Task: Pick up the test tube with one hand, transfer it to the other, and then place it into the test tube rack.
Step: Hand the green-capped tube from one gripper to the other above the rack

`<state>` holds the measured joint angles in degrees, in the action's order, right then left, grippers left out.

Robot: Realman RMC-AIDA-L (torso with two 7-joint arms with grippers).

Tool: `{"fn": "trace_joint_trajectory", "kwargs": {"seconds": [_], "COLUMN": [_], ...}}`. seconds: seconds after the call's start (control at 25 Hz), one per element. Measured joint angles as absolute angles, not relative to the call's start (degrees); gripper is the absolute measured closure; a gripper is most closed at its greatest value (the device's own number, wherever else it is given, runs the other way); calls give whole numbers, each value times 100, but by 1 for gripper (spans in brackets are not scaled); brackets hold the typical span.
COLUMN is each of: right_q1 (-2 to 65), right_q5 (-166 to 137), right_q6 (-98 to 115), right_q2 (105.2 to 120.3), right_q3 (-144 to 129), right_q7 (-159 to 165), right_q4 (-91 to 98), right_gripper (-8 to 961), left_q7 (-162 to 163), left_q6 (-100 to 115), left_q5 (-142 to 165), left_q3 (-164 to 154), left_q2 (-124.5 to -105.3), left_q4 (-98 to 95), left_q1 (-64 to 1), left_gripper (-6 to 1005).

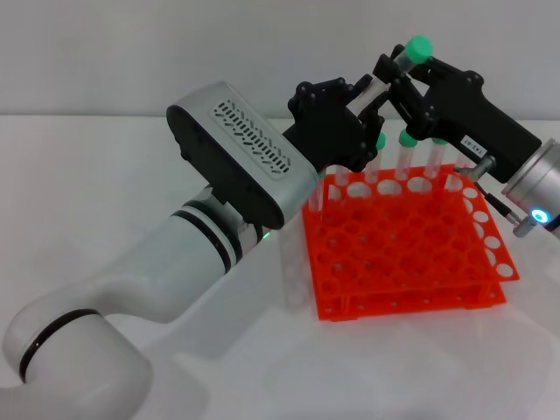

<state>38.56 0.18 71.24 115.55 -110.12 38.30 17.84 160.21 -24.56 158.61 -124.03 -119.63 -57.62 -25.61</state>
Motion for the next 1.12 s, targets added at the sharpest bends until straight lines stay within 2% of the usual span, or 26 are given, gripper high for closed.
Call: {"fn": "trace_joint_trajectory", "kwargs": {"seconds": [0.32, 0.52, 0.96, 1.12], "right_q1": [3795, 3765, 3686, 3640], "right_q5": [23, 27, 29, 29], "right_q6": [7236, 7260, 7237, 7245], "right_q2": [11557, 11558, 11557, 11556], "right_q3": [-10931, -10925, -10480, -10151], "right_q7": [3826, 3822, 3696, 3621], "right_q4": [1784, 1784, 1730, 1716], "right_gripper": [745, 747, 739, 736], "left_q7": [16013, 16012, 16005, 15999], "left_q6": [-2517, -2517, -2900, -2959], "left_q5": [15853, 15853, 15890, 15907], "left_q3": [-12391, -12382, -12486, -12501], "left_q2": [-11957, -11961, -11963, -11967], "left_q4": [-5758, -5757, -5753, -5749], "left_q1": [-2534, -2507, -2344, -2259], "left_gripper": [837, 965, 1000, 921]}}
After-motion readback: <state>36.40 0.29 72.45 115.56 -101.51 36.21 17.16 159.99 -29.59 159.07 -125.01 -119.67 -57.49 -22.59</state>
